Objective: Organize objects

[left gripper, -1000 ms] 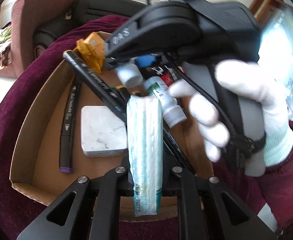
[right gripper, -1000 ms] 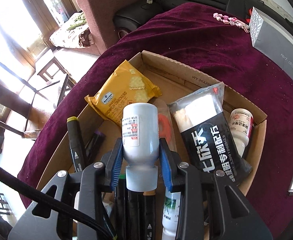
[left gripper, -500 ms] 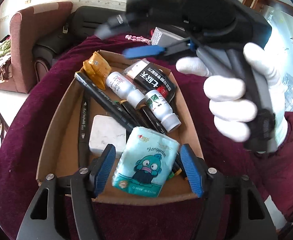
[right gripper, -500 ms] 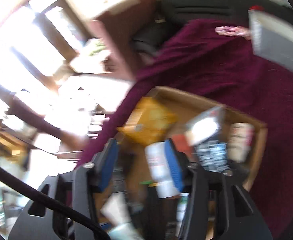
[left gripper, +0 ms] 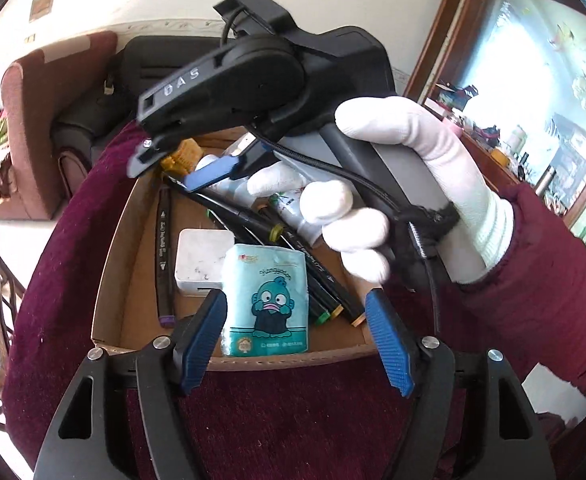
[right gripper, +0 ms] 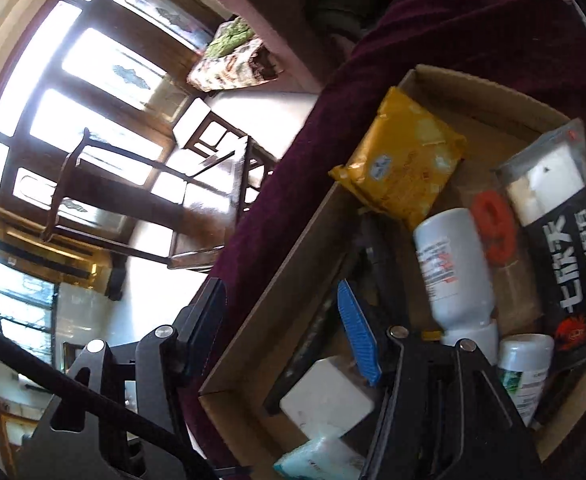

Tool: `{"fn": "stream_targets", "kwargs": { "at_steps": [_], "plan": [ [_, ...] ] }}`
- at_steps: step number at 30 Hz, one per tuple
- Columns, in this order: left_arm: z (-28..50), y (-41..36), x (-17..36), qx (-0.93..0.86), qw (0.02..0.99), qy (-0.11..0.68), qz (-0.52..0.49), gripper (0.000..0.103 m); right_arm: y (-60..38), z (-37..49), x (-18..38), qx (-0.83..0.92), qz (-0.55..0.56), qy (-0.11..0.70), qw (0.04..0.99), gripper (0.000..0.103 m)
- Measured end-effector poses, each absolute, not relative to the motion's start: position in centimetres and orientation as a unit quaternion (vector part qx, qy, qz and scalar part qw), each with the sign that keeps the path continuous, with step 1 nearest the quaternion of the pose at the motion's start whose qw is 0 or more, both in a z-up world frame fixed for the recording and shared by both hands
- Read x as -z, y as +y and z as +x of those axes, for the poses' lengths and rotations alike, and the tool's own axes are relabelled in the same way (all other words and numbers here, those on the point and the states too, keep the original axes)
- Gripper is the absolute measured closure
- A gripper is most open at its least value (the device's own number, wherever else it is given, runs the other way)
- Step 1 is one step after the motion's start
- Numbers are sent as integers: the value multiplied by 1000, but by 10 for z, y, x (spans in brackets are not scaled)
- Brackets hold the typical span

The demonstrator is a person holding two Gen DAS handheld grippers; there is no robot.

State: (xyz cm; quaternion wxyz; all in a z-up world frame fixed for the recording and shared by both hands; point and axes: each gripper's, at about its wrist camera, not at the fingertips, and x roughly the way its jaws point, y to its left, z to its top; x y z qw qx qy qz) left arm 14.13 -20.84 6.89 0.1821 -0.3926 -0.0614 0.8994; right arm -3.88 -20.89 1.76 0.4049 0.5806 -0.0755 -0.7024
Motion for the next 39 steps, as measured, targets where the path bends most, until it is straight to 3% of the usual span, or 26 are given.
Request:
{"fn": "stream_targets", "kwargs": {
  "at_steps": [7, 14, 16, 24, 39],
  "plan": [
    [141, -195, -73, -905, 170, -29, -388, 37, -174, -33, -67, 759, 519, -67, 386, 45],
    [149, -199, -104, -949, 58, -11, -309, 35, -109, 9, -134, 892, 374, 30, 251, 45],
    [150, -204, -112, -959, 21, -6, -283, 23, -94, 21, -139, 905, 361, 31, 223, 45],
    [173, -185, -140, -966, -136, 65, -209, 22, -32, 75, -122, 923, 352, 38, 150, 45],
    [163, -142, -131, -955, -113, 65, -265, 22, 13, 127, -99, 934, 333, 59, 111, 45]
  ]
}}
